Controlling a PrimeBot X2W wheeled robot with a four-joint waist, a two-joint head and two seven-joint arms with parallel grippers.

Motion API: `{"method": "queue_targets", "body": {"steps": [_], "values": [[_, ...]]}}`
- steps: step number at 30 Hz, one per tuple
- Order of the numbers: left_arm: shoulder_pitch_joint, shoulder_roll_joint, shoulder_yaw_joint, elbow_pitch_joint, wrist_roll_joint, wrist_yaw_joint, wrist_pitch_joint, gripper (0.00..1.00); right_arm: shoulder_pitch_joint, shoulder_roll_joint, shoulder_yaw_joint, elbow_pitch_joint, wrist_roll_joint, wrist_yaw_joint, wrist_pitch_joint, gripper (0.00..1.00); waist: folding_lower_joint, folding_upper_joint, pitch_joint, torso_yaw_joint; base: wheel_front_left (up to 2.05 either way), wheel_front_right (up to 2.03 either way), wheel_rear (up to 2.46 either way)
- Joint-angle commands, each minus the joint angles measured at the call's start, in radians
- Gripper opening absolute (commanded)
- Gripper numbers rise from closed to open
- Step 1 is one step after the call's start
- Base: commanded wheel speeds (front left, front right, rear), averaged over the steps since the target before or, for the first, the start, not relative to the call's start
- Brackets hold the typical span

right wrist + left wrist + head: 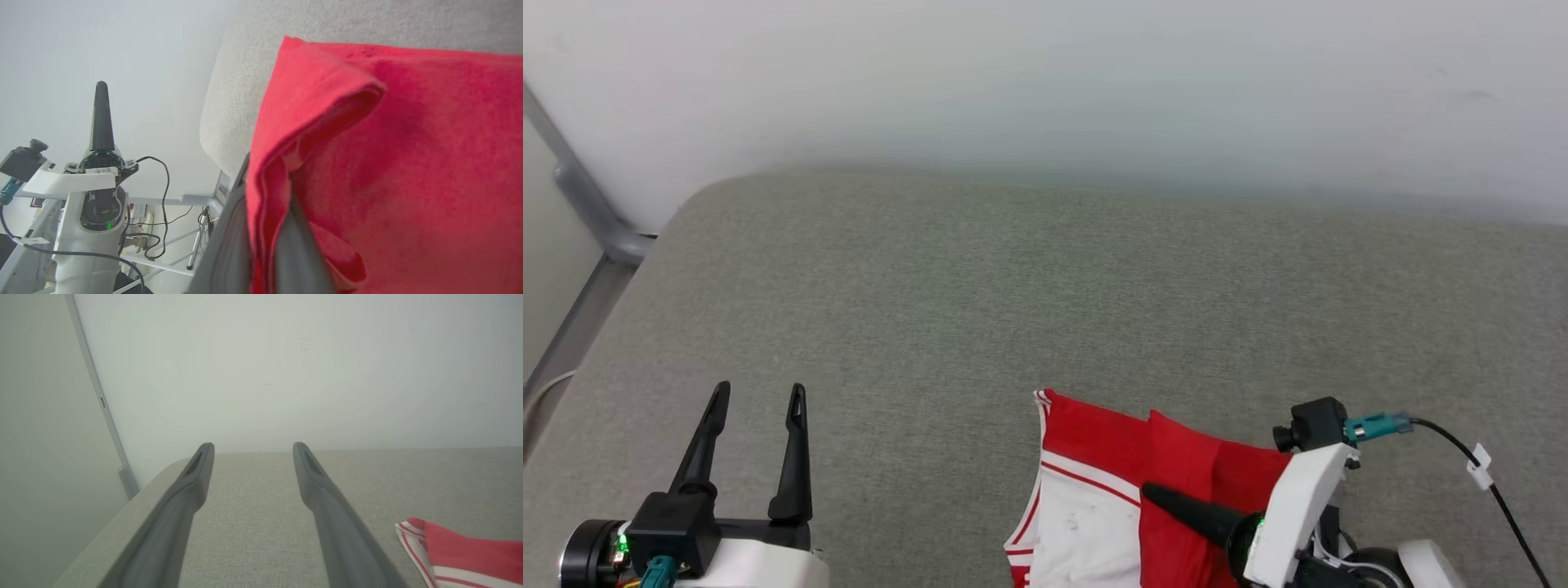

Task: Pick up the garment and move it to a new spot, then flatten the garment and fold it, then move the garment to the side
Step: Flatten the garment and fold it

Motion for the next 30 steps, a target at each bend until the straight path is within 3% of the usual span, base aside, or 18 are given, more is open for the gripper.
{"method": "queue_targets", "body": {"steps": [1,11,19,21,30], "values": [[-0.013,-0.006,-0.001,0.001,0.005,0.000,-0.002,1.00,-0.018,0.007,-0.003,0.005,-0.023,-0.001,-0.001,0.00,0.0000,0.0000,0.001,0.013,0.00,0.00,0.00],[-0.021,-0.017,0.003,0.005,0.006,-0.009,-0.002,1.00,-0.068,0.042,-0.057,0.120,-0.110,-0.001,-0.015,0.00,0.0000,0.0000,0.022,0.065,0.00,0.00,0.00],[-0.035,-0.035,-0.007,0.013,0.008,-0.010,-0.002,1.00,-0.106,0.041,0.005,0.189,-0.096,-0.001,-0.056,0.00,0.0000,0.0000,0.039,0.096,0.00,0.00,0.00],[-0.036,-0.036,-0.004,0.014,0.009,-0.011,-0.002,1.00,-0.117,0.041,0.021,0.202,-0.099,-0.001,-0.071,1.00,0.0000,0.0000,0.039,0.101,0.00,0.00,0.00],[-0.027,-0.040,0.010,0.019,0.013,-0.016,-0.002,1.00,-0.147,0.041,0.090,0.186,-0.045,-0.001,-0.103,1.00,0.0000,0.0000,0.026,0.092,0.00,0.00,0.00]]}}
